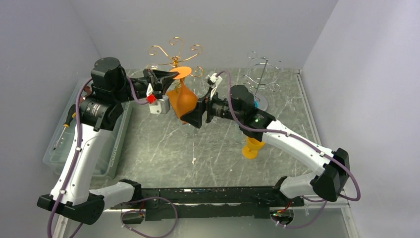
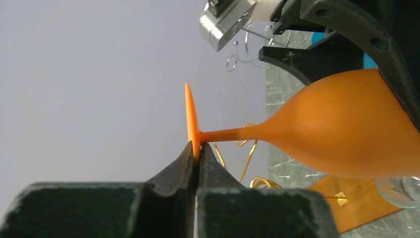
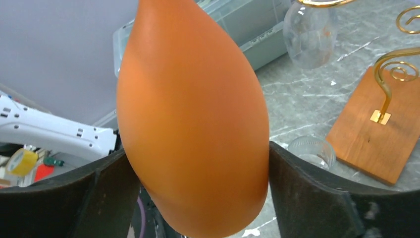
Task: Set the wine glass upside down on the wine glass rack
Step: Turn the wine glass upside down at the wine rack.
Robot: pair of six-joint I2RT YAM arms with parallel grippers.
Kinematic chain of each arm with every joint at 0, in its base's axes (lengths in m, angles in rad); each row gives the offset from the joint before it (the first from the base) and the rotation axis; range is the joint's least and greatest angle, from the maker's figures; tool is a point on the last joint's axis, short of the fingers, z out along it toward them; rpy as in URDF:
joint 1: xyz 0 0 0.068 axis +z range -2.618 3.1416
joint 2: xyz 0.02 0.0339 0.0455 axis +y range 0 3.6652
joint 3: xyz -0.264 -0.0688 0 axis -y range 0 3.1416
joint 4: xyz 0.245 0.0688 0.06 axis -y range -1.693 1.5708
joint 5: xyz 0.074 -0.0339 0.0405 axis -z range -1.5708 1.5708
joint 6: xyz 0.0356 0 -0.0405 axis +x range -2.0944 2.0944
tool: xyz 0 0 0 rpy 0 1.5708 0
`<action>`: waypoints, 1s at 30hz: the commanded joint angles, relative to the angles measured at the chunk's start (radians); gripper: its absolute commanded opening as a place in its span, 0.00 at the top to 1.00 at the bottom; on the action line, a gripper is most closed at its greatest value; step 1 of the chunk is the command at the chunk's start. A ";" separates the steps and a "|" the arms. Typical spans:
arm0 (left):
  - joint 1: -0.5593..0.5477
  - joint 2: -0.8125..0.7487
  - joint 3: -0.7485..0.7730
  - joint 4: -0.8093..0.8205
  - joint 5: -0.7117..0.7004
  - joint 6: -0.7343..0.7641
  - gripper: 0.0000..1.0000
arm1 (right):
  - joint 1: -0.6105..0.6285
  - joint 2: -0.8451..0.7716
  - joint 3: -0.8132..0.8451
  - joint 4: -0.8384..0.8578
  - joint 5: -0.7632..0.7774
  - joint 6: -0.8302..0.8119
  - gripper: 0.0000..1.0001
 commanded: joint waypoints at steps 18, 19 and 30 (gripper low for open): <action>-0.025 0.005 0.089 -0.018 -0.292 -0.431 0.01 | 0.000 0.067 -0.044 0.148 0.296 -0.128 0.24; -0.025 0.006 0.101 -0.025 -0.318 -0.454 0.00 | -0.001 0.076 -0.044 0.154 0.303 -0.129 0.24; -0.025 0.045 0.231 -0.138 -0.544 -0.560 0.01 | -0.037 0.186 -0.017 0.221 0.310 -0.113 0.25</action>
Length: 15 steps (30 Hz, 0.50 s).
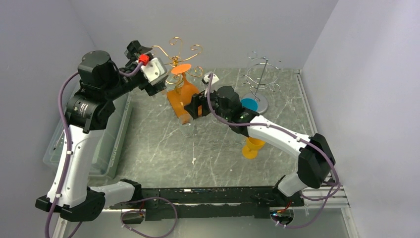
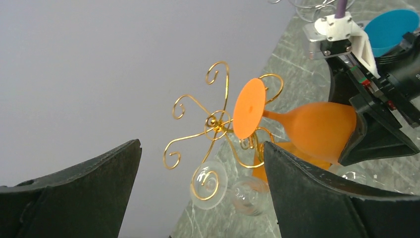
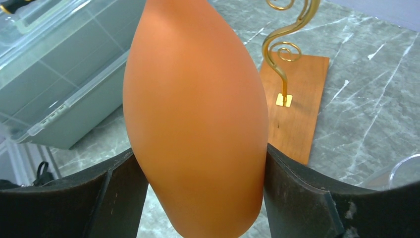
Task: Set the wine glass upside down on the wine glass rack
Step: Turn the wine glass upside down at the wine rack.
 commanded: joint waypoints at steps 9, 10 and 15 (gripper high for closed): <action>-0.003 0.002 0.050 -0.047 -0.118 -0.117 0.00 | -0.008 0.094 0.054 0.124 0.016 -0.003 0.25; -0.003 -0.001 0.045 -0.047 -0.118 -0.115 0.00 | -0.009 0.102 0.058 0.130 0.017 -0.002 0.26; -0.003 -0.004 0.031 -0.052 -0.140 -0.102 0.01 | -0.008 0.136 0.080 0.150 0.010 0.010 0.26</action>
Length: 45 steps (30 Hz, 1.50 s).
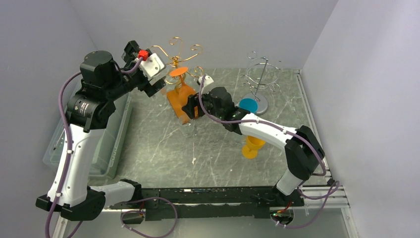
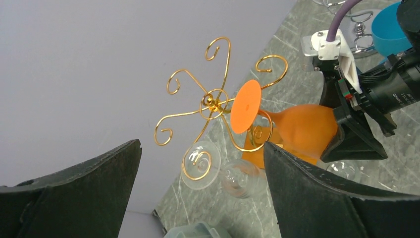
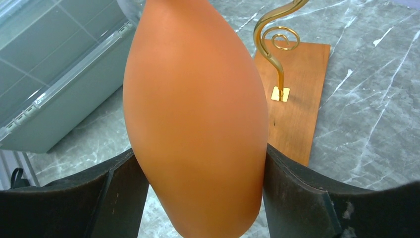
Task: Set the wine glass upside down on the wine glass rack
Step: Turn the wine glass upside down at the wine rack.
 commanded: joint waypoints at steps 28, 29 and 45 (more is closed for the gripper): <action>-0.003 0.017 -0.002 0.000 -0.091 -0.005 0.01 | 0.034 0.062 0.091 0.128 -0.067 -0.055 0.28; -0.003 0.018 -0.002 0.000 -0.092 -0.007 0.00 | 0.034 0.060 0.088 0.128 -0.070 -0.056 0.28; -0.003 0.042 0.007 0.004 -0.105 -0.007 0.01 | 0.034 -0.032 -0.058 0.251 -0.081 -0.056 0.29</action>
